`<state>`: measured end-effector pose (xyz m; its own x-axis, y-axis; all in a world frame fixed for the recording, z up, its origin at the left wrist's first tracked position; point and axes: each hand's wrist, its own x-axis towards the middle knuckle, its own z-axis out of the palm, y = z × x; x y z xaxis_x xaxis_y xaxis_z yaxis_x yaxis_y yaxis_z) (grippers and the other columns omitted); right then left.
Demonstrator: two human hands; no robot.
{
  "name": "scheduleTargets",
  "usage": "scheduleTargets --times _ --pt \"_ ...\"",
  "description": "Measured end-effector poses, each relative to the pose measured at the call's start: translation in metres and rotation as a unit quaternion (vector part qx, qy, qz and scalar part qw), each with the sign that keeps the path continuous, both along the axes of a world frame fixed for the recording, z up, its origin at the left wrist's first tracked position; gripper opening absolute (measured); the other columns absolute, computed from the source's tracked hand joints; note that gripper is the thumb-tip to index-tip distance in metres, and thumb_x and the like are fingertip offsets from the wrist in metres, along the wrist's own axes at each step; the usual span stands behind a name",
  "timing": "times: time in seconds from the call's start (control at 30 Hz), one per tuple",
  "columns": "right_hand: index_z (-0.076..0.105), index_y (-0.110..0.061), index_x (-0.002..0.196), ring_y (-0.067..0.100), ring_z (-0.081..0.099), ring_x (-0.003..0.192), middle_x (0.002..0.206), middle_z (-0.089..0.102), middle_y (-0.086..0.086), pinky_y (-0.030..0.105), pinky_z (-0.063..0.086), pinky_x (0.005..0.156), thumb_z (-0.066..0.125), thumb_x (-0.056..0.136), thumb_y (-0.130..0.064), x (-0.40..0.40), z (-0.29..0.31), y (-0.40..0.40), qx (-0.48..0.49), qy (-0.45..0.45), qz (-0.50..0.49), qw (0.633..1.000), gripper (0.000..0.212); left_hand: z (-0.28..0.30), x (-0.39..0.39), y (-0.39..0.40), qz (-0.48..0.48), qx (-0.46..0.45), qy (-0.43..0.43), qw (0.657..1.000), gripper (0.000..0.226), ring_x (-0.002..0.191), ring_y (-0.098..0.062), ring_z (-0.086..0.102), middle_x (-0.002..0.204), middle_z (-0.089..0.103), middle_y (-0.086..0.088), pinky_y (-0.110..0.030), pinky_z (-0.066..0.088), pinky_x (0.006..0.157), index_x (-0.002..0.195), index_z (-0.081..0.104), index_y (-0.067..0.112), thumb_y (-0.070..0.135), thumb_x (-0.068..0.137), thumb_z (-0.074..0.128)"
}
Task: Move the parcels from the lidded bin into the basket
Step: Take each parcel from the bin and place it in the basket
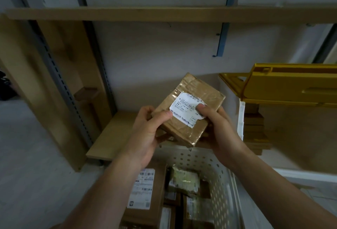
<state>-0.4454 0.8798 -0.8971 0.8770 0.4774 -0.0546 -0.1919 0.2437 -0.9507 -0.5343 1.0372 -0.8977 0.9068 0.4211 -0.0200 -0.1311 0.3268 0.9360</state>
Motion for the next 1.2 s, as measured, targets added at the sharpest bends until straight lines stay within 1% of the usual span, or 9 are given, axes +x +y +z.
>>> scheduleTargets --times 0.07,0.13,0.27,0.4,0.53,0.63,0.8,1.03,1.2 --pt "0.058 -0.028 0.132 0.026 0.076 0.098 0.110 0.077 0.003 0.055 0.060 0.088 0.068 0.093 -0.032 0.002 0.002 -0.003 0.000 -0.016 -0.012 1.000 0.040 0.001 -0.001 0.007 -0.030 0.043 0.017 0.998 0.053 0.094 -0.024 0.074 0.103 0.076 -0.010 -0.039 0.061 0.076 0.106 0.049 0.013 0.025 0.065 0.080" --pt "0.060 -0.027 0.131 0.027 0.075 0.100 0.111 0.077 0.004 0.055 0.059 0.091 0.067 0.095 -0.031 0.001 0.005 -0.004 0.003 -0.030 -0.020 0.999 0.036 0.001 -0.003 0.007 -0.047 0.085 0.033 0.995 0.060 0.095 -0.023 0.075 0.105 0.077 -0.009 -0.035 0.057 0.076 0.107 0.053 0.017 0.031 0.060 0.087" --pt "0.059 -0.028 0.134 0.029 0.075 0.100 0.112 0.076 0.008 0.055 0.060 0.087 0.069 0.094 -0.030 -0.001 0.008 -0.004 0.004 -0.056 -0.035 0.998 0.041 -0.001 -0.002 -0.005 -0.023 0.167 0.069 0.983 0.071 0.100 -0.020 0.074 0.105 0.077 -0.002 -0.045 0.058 0.092 0.115 0.054 0.019 0.044 0.058 0.089" --pt "0.054 -0.025 0.125 0.029 0.076 0.094 0.115 0.073 0.012 0.056 0.061 0.082 0.079 0.083 -0.032 0.001 0.011 -0.004 -0.004 -0.057 -0.083 0.995 0.049 -0.001 -0.002 -0.004 -0.039 0.149 0.079 0.985 0.069 0.104 -0.025 0.073 0.107 0.077 -0.004 -0.054 0.055 0.098 0.117 0.051 0.016 0.035 0.062 0.090" --pt "0.054 -0.024 0.122 0.030 0.076 0.095 0.115 0.072 0.013 0.059 0.060 0.083 0.079 0.072 -0.038 0.002 0.013 -0.006 -0.001 -0.062 -0.080 0.995 0.057 0.000 -0.002 -0.002 -0.062 0.130 0.083 0.986 0.065 0.114 -0.038 0.067 0.115 0.074 -0.012 -0.061 0.050 0.103 0.120 0.048 0.013 0.024 0.067 0.084" --pt "0.056 -0.024 0.120 0.031 0.076 0.094 0.112 0.074 0.013 0.061 0.059 0.084 0.078 0.070 -0.040 0.003 0.012 -0.006 -0.005 -0.065 -0.074 0.995 0.058 0.000 -0.003 -0.001 -0.065 0.128 0.084 0.986 0.066 0.112 -0.035 0.069 0.114 0.075 -0.012 -0.061 0.049 0.103 0.119 0.047 0.012 0.021 0.067 0.086" --pt "0.056 -0.025 0.121 0.030 0.076 0.092 0.109 0.075 0.012 0.059 0.060 0.084 0.076 0.083 -0.032 0.003 0.011 -0.007 -0.005 -0.061 -0.067 0.996 0.044 0.002 -0.005 -0.002 -0.059 0.126 0.077 0.987 0.067 0.109 -0.032 0.071 0.112 0.076 -0.012 -0.061 0.049 0.102 0.118 0.047 0.012 0.020 0.068 0.091" --pt "0.057 -0.023 0.126 0.033 0.075 0.099 0.113 0.074 0.012 0.062 0.058 0.088 0.077 0.086 -0.018 0.009 0.011 -0.010 -0.001 -0.063 -0.039 0.997 0.045 0.001 -0.005 0.001 -0.043 0.134 0.063 0.988 0.056 0.110 -0.033 0.070 0.113 0.076 -0.009 -0.065 0.046 0.104 0.113 0.050 0.018 0.026 0.068 0.083" --pt "0.056 -0.025 0.129 0.033 0.075 0.100 0.113 0.075 0.012 0.060 0.058 0.087 0.077 0.085 -0.017 0.010 0.010 -0.012 -0.006 -0.067 -0.027 0.997 0.049 0.003 -0.005 -0.001 -0.042 0.114 0.057 0.991 0.054 0.105 -0.032 0.072 0.109 0.076 -0.012 -0.062 0.050 0.101 0.110 0.052 0.016 0.034 0.071 0.083"
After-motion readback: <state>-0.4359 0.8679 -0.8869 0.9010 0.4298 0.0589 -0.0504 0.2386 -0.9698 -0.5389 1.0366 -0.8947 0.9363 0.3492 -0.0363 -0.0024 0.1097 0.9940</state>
